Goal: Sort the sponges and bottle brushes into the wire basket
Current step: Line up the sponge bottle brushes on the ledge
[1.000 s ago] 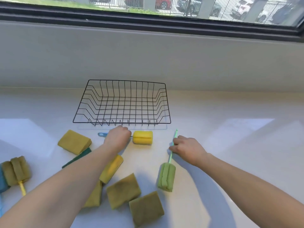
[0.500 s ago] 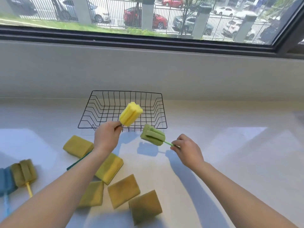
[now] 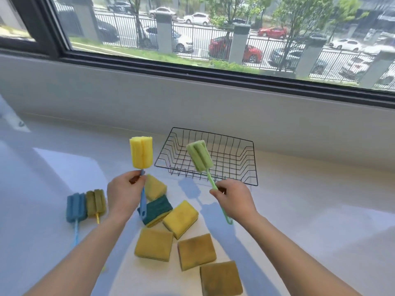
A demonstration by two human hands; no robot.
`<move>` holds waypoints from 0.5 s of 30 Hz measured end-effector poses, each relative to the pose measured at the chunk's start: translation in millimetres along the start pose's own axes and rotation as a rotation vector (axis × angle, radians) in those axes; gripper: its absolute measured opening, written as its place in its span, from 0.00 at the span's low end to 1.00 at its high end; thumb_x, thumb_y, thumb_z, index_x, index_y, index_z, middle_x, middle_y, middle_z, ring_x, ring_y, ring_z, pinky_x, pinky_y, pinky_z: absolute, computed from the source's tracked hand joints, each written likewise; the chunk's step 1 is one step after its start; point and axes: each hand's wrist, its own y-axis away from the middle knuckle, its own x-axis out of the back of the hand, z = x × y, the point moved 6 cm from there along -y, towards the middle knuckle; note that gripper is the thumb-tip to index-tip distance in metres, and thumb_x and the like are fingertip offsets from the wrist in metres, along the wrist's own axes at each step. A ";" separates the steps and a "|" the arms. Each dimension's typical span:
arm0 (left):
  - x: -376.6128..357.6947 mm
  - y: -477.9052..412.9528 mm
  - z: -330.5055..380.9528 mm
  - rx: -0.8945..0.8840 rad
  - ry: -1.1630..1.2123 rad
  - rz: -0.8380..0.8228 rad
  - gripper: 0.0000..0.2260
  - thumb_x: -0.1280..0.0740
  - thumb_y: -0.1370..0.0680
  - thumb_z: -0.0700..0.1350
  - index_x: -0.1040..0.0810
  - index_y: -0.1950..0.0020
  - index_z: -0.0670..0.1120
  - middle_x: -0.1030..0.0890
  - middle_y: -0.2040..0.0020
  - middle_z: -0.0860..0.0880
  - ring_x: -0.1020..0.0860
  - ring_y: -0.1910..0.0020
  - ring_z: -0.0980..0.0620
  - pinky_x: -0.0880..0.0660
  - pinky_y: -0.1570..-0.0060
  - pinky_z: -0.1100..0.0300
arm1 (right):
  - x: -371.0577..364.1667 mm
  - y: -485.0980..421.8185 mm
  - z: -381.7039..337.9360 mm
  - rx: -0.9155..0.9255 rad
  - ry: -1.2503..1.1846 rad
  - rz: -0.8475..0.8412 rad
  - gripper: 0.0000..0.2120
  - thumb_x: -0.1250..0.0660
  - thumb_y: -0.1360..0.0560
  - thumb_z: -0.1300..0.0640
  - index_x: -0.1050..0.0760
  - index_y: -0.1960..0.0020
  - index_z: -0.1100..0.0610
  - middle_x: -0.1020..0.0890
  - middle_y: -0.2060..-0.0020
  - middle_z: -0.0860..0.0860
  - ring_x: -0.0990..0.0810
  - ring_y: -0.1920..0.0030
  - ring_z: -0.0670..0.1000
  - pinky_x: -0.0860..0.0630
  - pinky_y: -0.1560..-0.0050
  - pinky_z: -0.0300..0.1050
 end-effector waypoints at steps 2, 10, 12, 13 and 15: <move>29.5 1.6 -19.7 0.053 0.000 0.040 0.07 0.28 0.25 0.48 0.14 0.50 0.49 0.14 0.59 0.51 0.16 0.58 0.48 0.21 0.55 0.52 | -9.2 -3.7 -30.3 0.040 -0.061 -0.011 0.13 0.30 0.25 0.48 0.23 0.63 0.55 0.23 0.70 0.50 0.26 0.64 0.52 0.31 0.63 0.48; 125.9 23.2 -107.8 0.269 -0.107 0.144 0.08 0.30 0.26 0.46 0.18 0.63 0.44 0.18 0.66 0.41 0.18 0.62 0.40 0.22 0.56 0.47 | -95.9 1.6 -135.1 0.097 -0.225 -0.258 0.12 0.30 0.25 0.48 0.19 0.58 0.58 0.18 0.66 0.52 0.21 0.60 0.53 0.25 0.58 0.49; 143.7 26.4 -126.7 0.308 -0.115 0.167 0.08 0.31 0.26 0.45 0.18 0.62 0.43 0.17 0.64 0.41 0.17 0.62 0.40 0.22 0.54 0.44 | -119.5 1.8 -151.7 0.074 -0.213 -0.309 0.14 0.29 0.26 0.49 0.22 0.61 0.60 0.24 0.70 0.52 0.26 0.65 0.53 0.30 0.63 0.49; 151.1 27.5 -135.2 0.324 -0.122 0.177 0.07 0.30 0.26 0.45 0.17 0.61 0.44 0.17 0.65 0.42 0.17 0.62 0.40 0.21 0.55 0.43 | -130.5 2.2 -158.1 0.057 -0.208 -0.333 0.15 0.29 0.27 0.49 0.23 0.63 0.60 0.26 0.71 0.51 0.28 0.67 0.52 0.32 0.64 0.48; 163.1 28.1 -150.7 0.351 -0.146 0.188 0.06 0.30 0.26 0.46 0.17 0.61 0.45 0.17 0.67 0.45 0.17 0.64 0.42 0.20 0.56 0.44 | -150.2 3.2 -169.1 0.032 -0.201 -0.375 0.18 0.28 0.27 0.50 0.31 0.69 0.57 0.31 0.73 0.50 0.31 0.70 0.52 0.35 0.67 0.48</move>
